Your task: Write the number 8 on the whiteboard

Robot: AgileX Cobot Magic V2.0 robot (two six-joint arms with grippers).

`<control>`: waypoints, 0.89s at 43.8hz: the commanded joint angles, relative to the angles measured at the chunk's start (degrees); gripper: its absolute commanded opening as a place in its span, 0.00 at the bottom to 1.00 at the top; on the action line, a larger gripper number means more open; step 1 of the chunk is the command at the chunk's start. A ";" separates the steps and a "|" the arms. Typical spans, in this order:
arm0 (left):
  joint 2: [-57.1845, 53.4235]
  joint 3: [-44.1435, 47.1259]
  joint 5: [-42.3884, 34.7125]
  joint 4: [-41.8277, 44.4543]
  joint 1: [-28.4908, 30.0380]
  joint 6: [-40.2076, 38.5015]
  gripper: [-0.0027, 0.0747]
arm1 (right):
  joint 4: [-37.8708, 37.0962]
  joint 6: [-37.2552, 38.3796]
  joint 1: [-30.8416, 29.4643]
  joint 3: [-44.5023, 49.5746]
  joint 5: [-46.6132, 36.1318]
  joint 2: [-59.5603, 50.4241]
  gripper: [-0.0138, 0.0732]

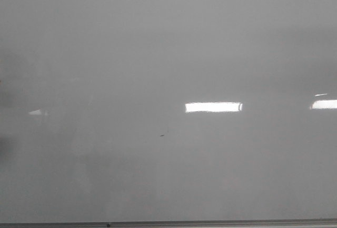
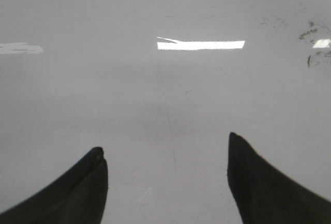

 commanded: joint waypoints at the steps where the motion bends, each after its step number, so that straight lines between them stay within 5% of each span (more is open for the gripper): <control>1: -5.98 -2.72 4.42 0.11 -0.74 -0.05 0.03 | -0.47 -0.19 0.05 -2.04 -3.79 1.12 0.75; 9: -12.82 -4.22 13.29 0.11 -5.60 5.12 0.03 | -0.05 -0.42 0.84 -4.66 0.71 4.63 0.75; 18: -20.18 -4.42 16.28 0.11 -16.85 13.65 0.03 | 4.73 -9.75 6.93 -10.53 6.30 10.89 0.75; 27: -26.42 -4.42 17.15 0.11 -30.44 25.80 0.03 | 12.75 -26.07 18.96 -18.68 15.57 19.92 0.75; 39: -28.55 -4.42 19.25 0.11 -43.87 26.78 0.03 | 14.38 -39.24 37.38 -29.59 22.05 31.83 0.75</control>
